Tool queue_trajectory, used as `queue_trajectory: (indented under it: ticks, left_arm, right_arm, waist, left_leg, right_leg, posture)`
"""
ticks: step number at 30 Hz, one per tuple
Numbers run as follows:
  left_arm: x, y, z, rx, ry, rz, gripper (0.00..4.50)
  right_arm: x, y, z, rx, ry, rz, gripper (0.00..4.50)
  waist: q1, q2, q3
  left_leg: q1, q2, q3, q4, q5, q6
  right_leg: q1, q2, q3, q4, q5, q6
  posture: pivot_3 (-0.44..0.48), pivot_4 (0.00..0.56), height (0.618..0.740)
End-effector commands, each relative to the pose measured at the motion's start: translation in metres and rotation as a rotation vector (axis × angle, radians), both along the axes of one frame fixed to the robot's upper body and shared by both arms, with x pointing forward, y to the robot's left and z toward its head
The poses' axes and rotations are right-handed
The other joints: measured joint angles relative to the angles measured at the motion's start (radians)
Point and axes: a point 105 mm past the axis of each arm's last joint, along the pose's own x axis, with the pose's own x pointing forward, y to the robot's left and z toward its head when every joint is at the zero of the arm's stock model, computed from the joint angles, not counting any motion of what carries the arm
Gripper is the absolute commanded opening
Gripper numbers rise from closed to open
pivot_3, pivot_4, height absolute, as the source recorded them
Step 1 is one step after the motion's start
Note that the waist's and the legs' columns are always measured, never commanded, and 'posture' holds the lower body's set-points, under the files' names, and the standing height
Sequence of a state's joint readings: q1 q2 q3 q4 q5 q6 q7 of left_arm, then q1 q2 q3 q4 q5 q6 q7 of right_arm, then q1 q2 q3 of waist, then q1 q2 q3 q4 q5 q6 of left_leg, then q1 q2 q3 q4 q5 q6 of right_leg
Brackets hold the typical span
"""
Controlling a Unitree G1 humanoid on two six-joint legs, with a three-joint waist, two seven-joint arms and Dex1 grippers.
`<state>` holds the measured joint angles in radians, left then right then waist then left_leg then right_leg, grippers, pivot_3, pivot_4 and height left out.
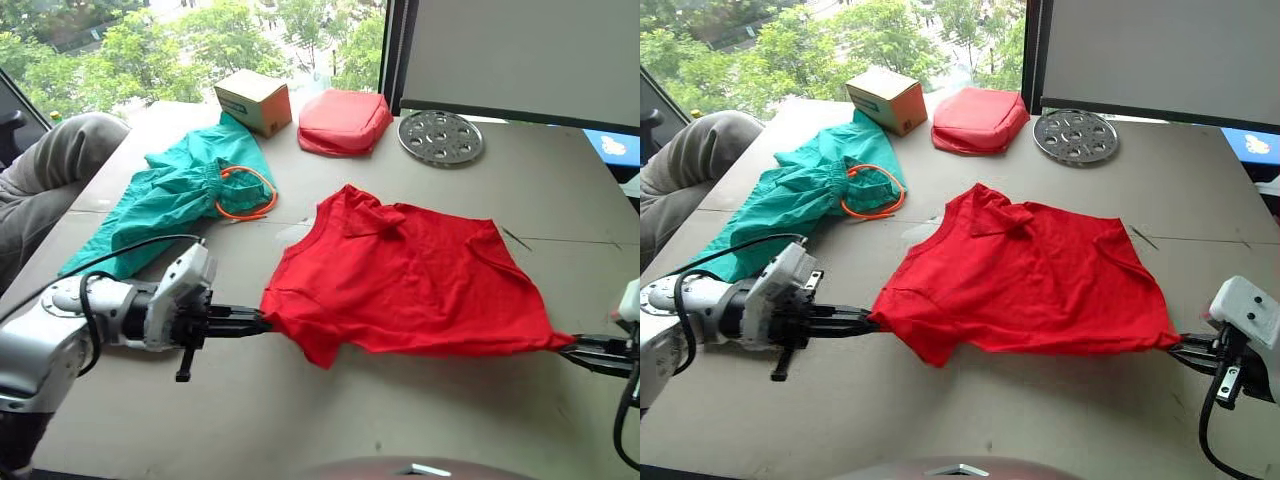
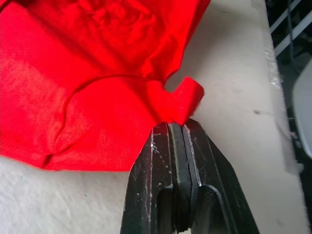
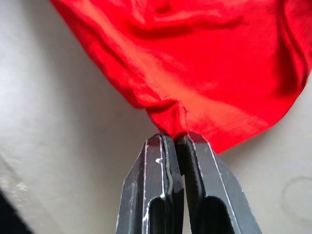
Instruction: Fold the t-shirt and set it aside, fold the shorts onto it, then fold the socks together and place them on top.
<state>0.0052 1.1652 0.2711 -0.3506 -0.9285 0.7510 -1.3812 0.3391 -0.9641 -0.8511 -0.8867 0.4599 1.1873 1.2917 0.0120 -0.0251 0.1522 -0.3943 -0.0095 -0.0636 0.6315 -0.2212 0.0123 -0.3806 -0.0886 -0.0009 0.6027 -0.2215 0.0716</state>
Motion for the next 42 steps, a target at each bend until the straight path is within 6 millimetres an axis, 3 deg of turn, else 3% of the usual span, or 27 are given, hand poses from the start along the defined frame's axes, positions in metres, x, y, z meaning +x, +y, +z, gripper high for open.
queue_trajectory:
  ticks: [1,2,5,7,9,10,11,12,13,15,17,20,23,26,29,32,35,37,42]
  left_arm:
    - [0.026,-0.015,0.028,-0.096,-0.109,0.039,0.00]
    - [0.044,-0.020,0.032,-0.100,-0.176,0.078,0.00]
    - [0.139,-0.028,0.065,-0.069,-0.495,0.368,0.00]
    - [0.186,-0.026,0.101,-0.070,-0.662,0.548,0.00]
    - [0.219,-0.015,0.149,-0.094,-0.854,0.748,0.00]
    - [0.226,-0.006,0.184,-0.160,-0.947,0.856,0.00]
    - [0.229,0.000,0.206,-0.211,-1.006,0.925,0.00]
    - [0.223,0.004,0.232,-0.288,-1.062,0.949,0.00]
    - [0.219,0.006,0.247,-0.339,-1.093,0.953,0.00]
    - [0.203,0.009,0.269,-0.439,-1.133,0.888,0.00]
    - [0.189,0.008,0.269,-0.487,-1.118,0.779,0.00]
    - [0.163,-0.005,0.226,-0.417,-1.013,0.542,0.00]
    - [0.122,-0.012,0.147,-0.262,-0.787,0.362,0.00]
    - [0.085,-0.019,0.096,-0.141,-0.649,0.265,0.00]
    - [0.052,-0.026,0.038,-0.025,-0.534,0.187,0.00]
    - [0.032,-0.022,0.002,0.036,-0.459,0.161,0.00]
    - [0.013,-0.011,-0.028,0.117,-0.409,0.119,0.00]
    - [0.002,-0.006,-0.042,0.120,-0.362,0.117,0.00]
    - [-0.020,0.006,-0.064,0.186,-0.306,0.051,0.00]
  right_arm:
    - [0.032,-0.004,0.014,-0.012,-0.145,-0.077,0.09]
    - [0.046,-0.006,0.016,-0.041,-0.197,-0.101,0.09]
    - [0.117,-0.015,0.045,-0.037,-0.411,-0.323,0.09]
    - [0.156,-0.014,0.074,-0.088,-0.558,-0.427,0.09]
    - [0.187,-0.008,0.120,-0.120,-0.771,-0.528,0.09]
    - [0.198,-0.006,0.160,-0.171,-0.961,-0.573,0.09]
    - [0.203,-0.003,0.188,-0.211,-1.094,-0.601,0.09]
    - [0.200,0.003,0.221,-0.261,-1.262,-0.593,0.09]
    - [0.196,0.007,0.240,-0.295,-1.365,-0.578,0.09]
    - [0.179,0.011,0.267,-0.283,-1.507,-0.555,0.09]
    - [0.166,0.009,0.268,-0.247,-1.530,-0.532,0.09]
    - [0.157,0.001,0.233,-0.214,-1.407,-0.476,0.09]
    - [0.148,-0.014,0.169,-0.222,-1.162,-0.426,0.09]
    - [0.134,-0.025,0.124,-0.194,-0.990,-0.425,0.09]
    - [0.107,-0.024,0.056,-0.121,-0.742,-0.374,0.09]
    - [0.075,-0.016,0.002,-0.069,-0.542,-0.311,0.09]
    - [0.040,-0.023,-0.040,-0.061,-0.351,-0.325,0.09]
    - [0.024,-0.029,-0.055,-0.106,-0.290,-0.307,0.09]
    - [0.001,-0.040,-0.068,-0.108,-0.213,-0.323,0.09]
  waist:
    - [0.004,0.002,0.000]
    - [0.005,0.004,0.001]
    - [0.007,0.002,0.003]
    - [0.005,0.001,0.008]
    - [-0.002,-0.010,0.005]
    - [-0.006,-0.011,0.006]
    - [-0.008,-0.011,0.006]
    - [-0.010,-0.012,0.006]
    - [-0.014,-0.013,0.005]
    - [-0.016,-0.013,0.004]
    - [-0.022,-0.013,0.003]
    - [-0.026,-0.013,0.003]
    - [-0.030,-0.012,0.004]
    - [-0.029,-0.012,0.005]
    - [-0.015,-0.009,0.005]
    - [-0.004,-0.006,0.003]
    - [0.002,-0.001,0.000]
    - [0.001,0.000,-0.002]
    - [-0.001,0.001,-0.004]
  left_leg:
    - [-0.002,0.001,0.000,0.003,0.000,0.000]
    - [-0.002,0.001,0.001,0.003,0.000,-0.001]
    - [-0.008,-0.001,0.004,0.003,0.000,0.000]
    - [-0.007,-0.005,0.005,0.003,0.003,0.002]
    - [-0.016,-0.012,0.004,0.002,0.017,0.004]
    - [-0.019,-0.016,0.005,0.003,0.019,0.007]
    - [-0.021,-0.015,0.005,0.000,0.019,0.007]
    - [-0.024,-0.015,0.007,-0.007,0.021,0.003]
    - [-0.023,-0.015,0.011,-0.016,0.022,0.002]
    - [-0.023,-0.014,0.013,-0.025,0.022,0.000]
    - [-0.027,-0.014,0.013,-0.026,0.019,-0.001]
    - [-0.027,-0.014,0.014,-0.022,0.015,0.003]
    - [-0.024,-0.011,0.018,-0.019,0.014,0.006]
    - [-0.012,-0.005,0.022,-0.014,0.008,0.014]
    - [-0.011,-0.004,0.023,-0.008,0.009,0.013]
    - [-0.001,-0.002,0.026,-0.009,0.008,0.013]
    - [-0.002,0.000,0.030,-0.007,0.005,0.009]
    - [-0.002,0.000,0.032,-0.007,0.004,0.010]
    - [-0.003,0.005,0.038,-0.005,0.003,0.010]
  right_leg:
    - [0.000,-0.002,-0.004,-0.001,0.000,0.001]
    - [0.000,-0.005,-0.005,-0.004,0.000,0.001]
    - [0.002,-0.008,-0.009,-0.012,0.000,0.001]
    - [0.001,-0.009,-0.010,-0.012,0.000,0.001]
    - [-0.008,-0.008,-0.009,-0.012,0.015,0.000]
    - [-0.013,-0.008,-0.005,-0.012,0.032,0.003]
    - [-0.018,-0.006,-0.003,-0.013,0.034,0.005]
    - [-0.024,-0.007,-0.001,-0.013,0.035,0.006]
    - [-0.028,-0.007,-0.001,-0.012,0.035,0.006]
    - [-0.034,-0.008,-0.007,-0.011,0.035,0.007]
    - [-0.038,-0.009,-0.012,-0.010,0.035,0.007]
    - [-0.033,-0.013,-0.024,-0.013,0.034,0.008]
    - [-0.023,-0.015,-0.026,-0.020,0.033,0.010]
    - [-0.013,-0.016,-0.024,-0.017,0.033,0.009]
    - [-0.015,-0.016,-0.020,-0.014,0.030,0.005]
    - [-0.008,-0.016,-0.018,-0.013,0.025,0.004]
    - [-0.012,-0.015,-0.015,-0.011,0.025,0.005]
    - [-0.013,-0.016,-0.013,-0.012,0.025,0.005]
    - [-0.016,-0.019,-0.012,-0.013,0.025,0.005]
  posture:
    - [0.000,0.150,0.739]
    - [0.000,0.150,0.739]
    - [0.000,0.150,0.739]
    - [0.000,0.150,0.739]
    - [0.000,0.150,0.739]
    - [0.000,0.150,0.739]
    - [0.000,0.150,0.739]
    - [0.000,0.150,0.739]
    - [0.000,0.150,0.739]
    - [0.000,0.150,0.739]
    - [0.000,0.150,0.739]
    - [0.000,0.150,0.739]
    - [0.000,0.150,0.739]
    - [0.000,0.150,0.739]
    - [0.000,0.150,0.739]
    - [0.000,0.150,0.739]
    - [0.000,0.150,0.739]
    - [0.000,0.150,0.739]
    - [0.000,0.150,0.739]
